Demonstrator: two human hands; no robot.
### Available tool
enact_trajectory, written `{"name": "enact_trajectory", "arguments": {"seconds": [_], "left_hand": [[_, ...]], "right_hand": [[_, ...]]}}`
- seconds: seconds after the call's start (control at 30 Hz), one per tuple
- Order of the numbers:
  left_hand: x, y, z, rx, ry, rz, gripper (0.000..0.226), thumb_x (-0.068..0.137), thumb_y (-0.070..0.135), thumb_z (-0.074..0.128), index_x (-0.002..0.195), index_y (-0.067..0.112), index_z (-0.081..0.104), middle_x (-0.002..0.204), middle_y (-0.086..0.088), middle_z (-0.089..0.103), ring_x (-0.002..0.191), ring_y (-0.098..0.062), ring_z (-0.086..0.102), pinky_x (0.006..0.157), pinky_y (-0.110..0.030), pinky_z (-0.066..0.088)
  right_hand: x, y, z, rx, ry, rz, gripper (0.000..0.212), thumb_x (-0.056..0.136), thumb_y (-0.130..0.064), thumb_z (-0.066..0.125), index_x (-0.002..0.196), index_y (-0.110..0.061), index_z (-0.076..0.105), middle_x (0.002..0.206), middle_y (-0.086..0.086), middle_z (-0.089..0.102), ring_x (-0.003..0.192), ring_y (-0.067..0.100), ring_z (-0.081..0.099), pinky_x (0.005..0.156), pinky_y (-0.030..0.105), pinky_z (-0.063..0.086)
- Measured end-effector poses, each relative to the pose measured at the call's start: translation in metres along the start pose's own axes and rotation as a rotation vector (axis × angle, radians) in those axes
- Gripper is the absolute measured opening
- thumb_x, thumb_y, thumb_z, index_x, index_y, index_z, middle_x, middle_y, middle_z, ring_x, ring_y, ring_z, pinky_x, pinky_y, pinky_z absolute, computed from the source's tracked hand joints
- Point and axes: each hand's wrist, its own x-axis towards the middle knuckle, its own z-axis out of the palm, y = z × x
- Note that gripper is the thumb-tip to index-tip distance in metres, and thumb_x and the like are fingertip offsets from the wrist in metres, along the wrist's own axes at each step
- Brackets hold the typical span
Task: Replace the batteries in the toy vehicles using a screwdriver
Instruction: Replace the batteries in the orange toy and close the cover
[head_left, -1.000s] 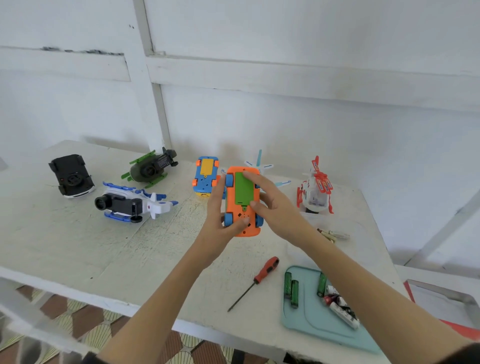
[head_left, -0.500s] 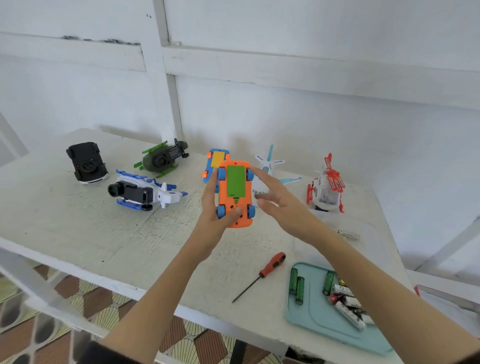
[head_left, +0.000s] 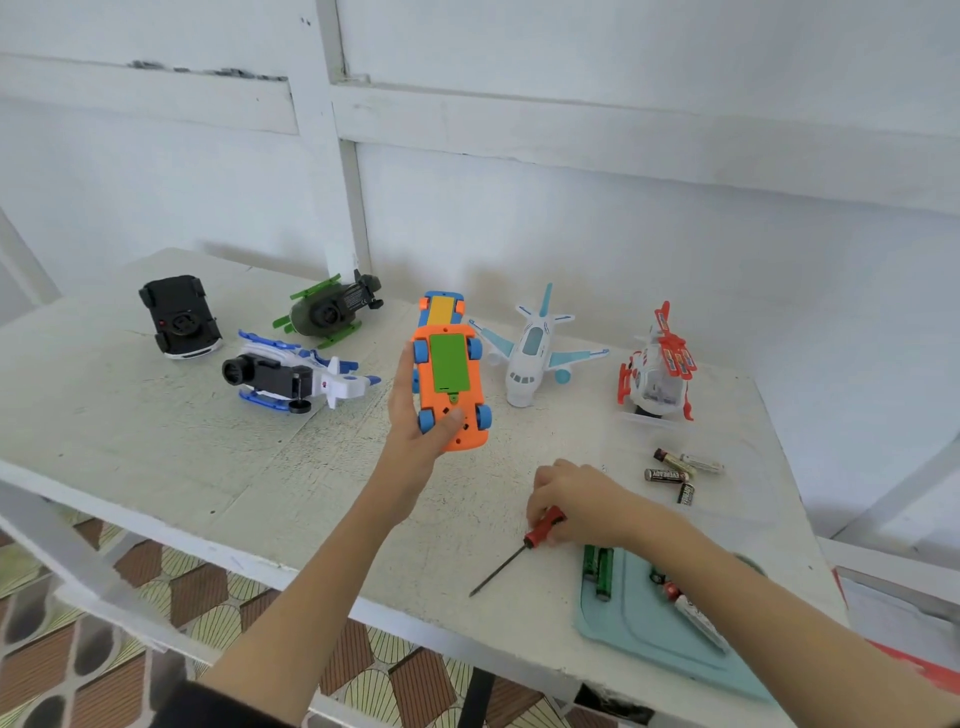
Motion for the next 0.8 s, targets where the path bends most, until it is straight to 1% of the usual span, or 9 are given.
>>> {"name": "enact_trajectory", "arguments": {"seconds": [0.2,0.23,0.33,0.37,0.47,0.53,0.6,0.7,0.8], "left_hand": [[0.003,-0.002,-0.006,-0.007,0.012,-0.029,0.075,0.082,0.026,0.063,0.132,0.065,0.022,0.153,0.002,0.035,0.127,-0.023,0.054,0.098,-0.050,0.051],[0.003,-0.001,-0.007,-0.011,0.015,-0.025,0.075,0.083,0.026,0.063,0.134,0.063,0.022,0.152,0.001,0.036,0.126,-0.023,0.055,0.097,-0.049,0.052],[0.004,0.001,-0.009,-0.037,0.018,0.000,0.074,0.086,0.019,0.065,0.136,0.057,0.025,0.147,0.002,0.045,0.121,-0.021,0.059,0.093,-0.043,0.054],[0.004,0.003,-0.008,-0.044,0.016,0.006,0.073,0.087,0.018,0.065,0.134,0.058,0.026,0.145,0.003,0.047,0.120,-0.020,0.060,0.092,-0.042,0.055],[0.005,0.007,-0.007,-0.047,0.022,0.011,0.074,0.086,0.021,0.067,0.135,0.057,0.026,0.145,0.003,0.047,0.122,-0.021,0.058,0.092,-0.041,0.054],[0.006,0.010,-0.006,-0.026,0.026,0.027,0.076,0.086,0.022,0.069,0.138,0.053,0.024,0.146,0.000,0.044,0.123,-0.023,0.057,0.094,-0.043,0.053],[0.009,0.013,-0.005,-0.001,0.015,0.056,0.074,0.084,0.026,0.067,0.138,0.055,0.025,0.147,-0.002,0.043,0.124,-0.024,0.056,0.098,-0.048,0.051],[0.010,0.020,-0.003,-0.001,-0.002,0.079,0.071,0.085,0.027,0.066,0.134,0.062,0.028,0.149,-0.003,0.040,0.124,-0.023,0.056,0.099,-0.050,0.050],[0.011,0.024,-0.002,-0.028,-0.003,0.081,0.073,0.085,0.021,0.063,0.135,0.061,0.027,0.148,0.000,0.042,0.125,-0.023,0.056,0.101,-0.053,0.048]], "right_hand": [[-0.003,0.005,-0.014,0.199,0.092,0.005,0.012,0.084,-0.009,0.063,0.094,-0.014,0.059,0.098,-0.002,0.058,0.090,0.014,0.050,0.086,0.032,0.044],[-0.005,0.008,-0.021,0.270,0.130,0.010,0.012,0.083,-0.008,0.064,0.092,-0.014,0.059,0.095,-0.003,0.060,0.089,0.015,0.055,0.085,0.031,0.046],[-0.017,0.010,-0.049,0.471,0.266,0.045,0.013,0.083,-0.008,0.066,0.090,-0.016,0.059,0.088,-0.007,0.065,0.084,0.008,0.060,0.077,0.013,0.045],[-0.020,0.010,-0.058,0.515,0.317,0.050,0.012,0.083,-0.009,0.066,0.089,-0.018,0.059,0.086,-0.009,0.065,0.082,0.007,0.060,0.076,0.012,0.045],[-0.025,0.006,-0.077,0.628,0.469,0.067,0.010,0.085,-0.013,0.065,0.088,-0.022,0.061,0.082,-0.008,0.064,0.078,0.013,0.061,0.074,0.025,0.050],[-0.024,-0.001,-0.085,0.706,0.545,0.074,0.010,0.087,-0.010,0.061,0.090,-0.019,0.062,0.078,-0.012,0.064,0.071,0.010,0.058,0.068,0.025,0.050],[-0.024,-0.010,-0.089,0.696,0.604,0.089,0.011,0.089,-0.009,0.057,0.092,-0.017,0.063,0.078,-0.014,0.064,0.068,0.008,0.056,0.064,0.022,0.046],[-0.023,-0.018,-0.089,0.595,0.664,0.105,0.014,0.088,-0.011,0.056,0.095,-0.013,0.068,0.078,-0.002,0.067,0.067,0.016,0.057,0.065,0.030,0.046],[-0.022,-0.021,-0.088,0.578,0.709,0.115,0.010,0.087,-0.015,0.060,0.091,-0.014,0.069,0.074,-0.001,0.066,0.061,0.007,0.051,0.062,0.025,0.042]]}}
